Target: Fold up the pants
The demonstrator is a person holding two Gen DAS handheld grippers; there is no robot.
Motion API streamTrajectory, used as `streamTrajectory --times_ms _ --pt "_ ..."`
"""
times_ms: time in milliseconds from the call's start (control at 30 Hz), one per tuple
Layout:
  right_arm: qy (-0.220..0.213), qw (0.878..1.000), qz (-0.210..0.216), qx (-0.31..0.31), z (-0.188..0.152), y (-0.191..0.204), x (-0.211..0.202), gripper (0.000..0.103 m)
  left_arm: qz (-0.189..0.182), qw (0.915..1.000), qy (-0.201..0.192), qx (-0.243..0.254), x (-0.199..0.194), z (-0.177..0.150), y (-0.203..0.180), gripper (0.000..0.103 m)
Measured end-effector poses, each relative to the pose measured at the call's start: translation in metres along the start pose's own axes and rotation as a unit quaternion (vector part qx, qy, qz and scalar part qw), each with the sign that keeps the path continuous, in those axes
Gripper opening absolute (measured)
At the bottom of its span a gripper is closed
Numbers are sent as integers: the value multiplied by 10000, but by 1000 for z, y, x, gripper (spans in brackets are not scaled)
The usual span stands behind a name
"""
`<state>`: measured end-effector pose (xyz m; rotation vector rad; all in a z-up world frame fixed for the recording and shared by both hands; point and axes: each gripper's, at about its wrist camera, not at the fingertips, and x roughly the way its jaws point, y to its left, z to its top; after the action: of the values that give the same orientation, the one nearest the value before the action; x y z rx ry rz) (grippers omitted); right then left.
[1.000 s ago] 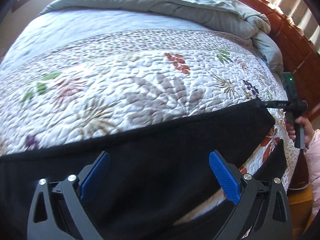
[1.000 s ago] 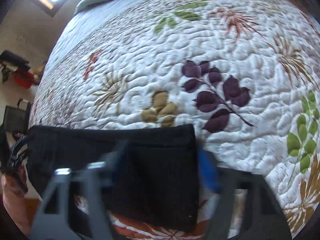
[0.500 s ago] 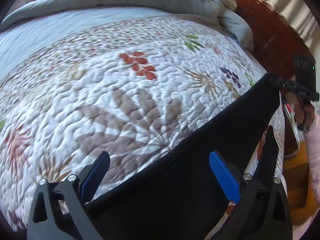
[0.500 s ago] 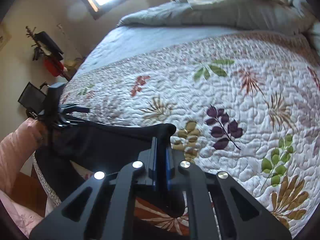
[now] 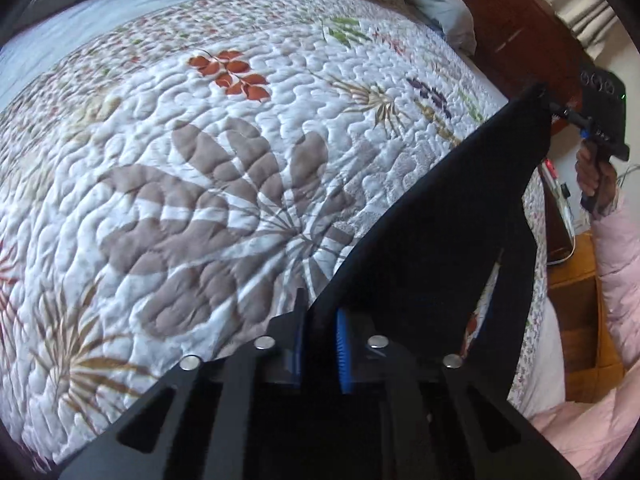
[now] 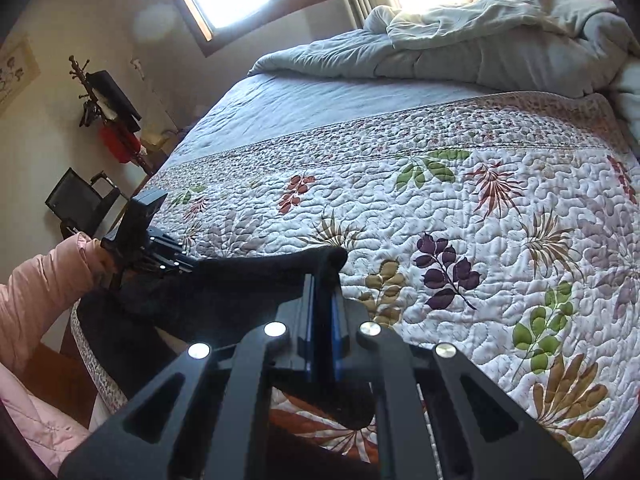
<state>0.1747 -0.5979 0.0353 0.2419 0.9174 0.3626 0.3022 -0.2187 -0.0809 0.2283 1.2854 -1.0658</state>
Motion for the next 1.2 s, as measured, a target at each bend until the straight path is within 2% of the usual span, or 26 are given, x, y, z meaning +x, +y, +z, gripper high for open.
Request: streamTrajectory --times_ms 100,167,200,233,300,367,600,767,867,933,967,1067,1133,1167,1200 --pt "-111 9996 -253 11 -7 0 -3 6 384 9978 -545 47 -27 -9 -21 9" --pt "-170 9988 -450 24 -14 -1 -4 6 861 9914 -981 62 -50 -22 -47 9" --pt "-210 9985 -499 49 -19 -1 -5 6 1184 9865 -1125 111 -58 -28 -61 9" --pt "-252 9980 -585 56 -26 -1 -5 6 1642 9781 -1268 193 -65 -39 -84 9" --pt "-288 9961 -839 -15 -39 3 -6 6 2241 9635 -1407 417 -70 -58 -119 9" --pt "-341 9950 -933 77 -58 3 -8 6 2574 9531 -1482 587 -68 -83 -149 9" --pt "-241 9945 -882 515 -136 8 -21 7 2834 9457 -1475 591 -41 -148 -207 9" --pt "33 9914 -1050 784 -184 13 -26 7 2693 9550 -1168 424 -5 -187 -230 9" --pt "240 9895 -1048 968 -203 13 -25 9 2806 9537 -1041 294 18 -205 -228 9" --pt "393 9864 -1125 1131 -212 14 -24 15 2857 9525 -1039 181 26 -208 -224 10" --pt "457 9851 -1119 1223 -215 15 -24 23 2847 9526 -1072 84 28 -209 -221 10" --pt "527 9835 -1009 1408 -220 22 -28 31 2852 9519 -1117 -15 29 -208 -218 10" --pt "519 9828 -840 1561 -220 30 -31 46 2865 9516 -1111 -33 29 -207 -218 11" --pt "516 9820 -746 1654 -220 32 -32 60 2869 9515 -1111 -37 29 -207 -217 11" --pt "482 9815 -631 1743 -219 36 -32 65 2871 9514 -1115 -39 29 -206 -217 11"
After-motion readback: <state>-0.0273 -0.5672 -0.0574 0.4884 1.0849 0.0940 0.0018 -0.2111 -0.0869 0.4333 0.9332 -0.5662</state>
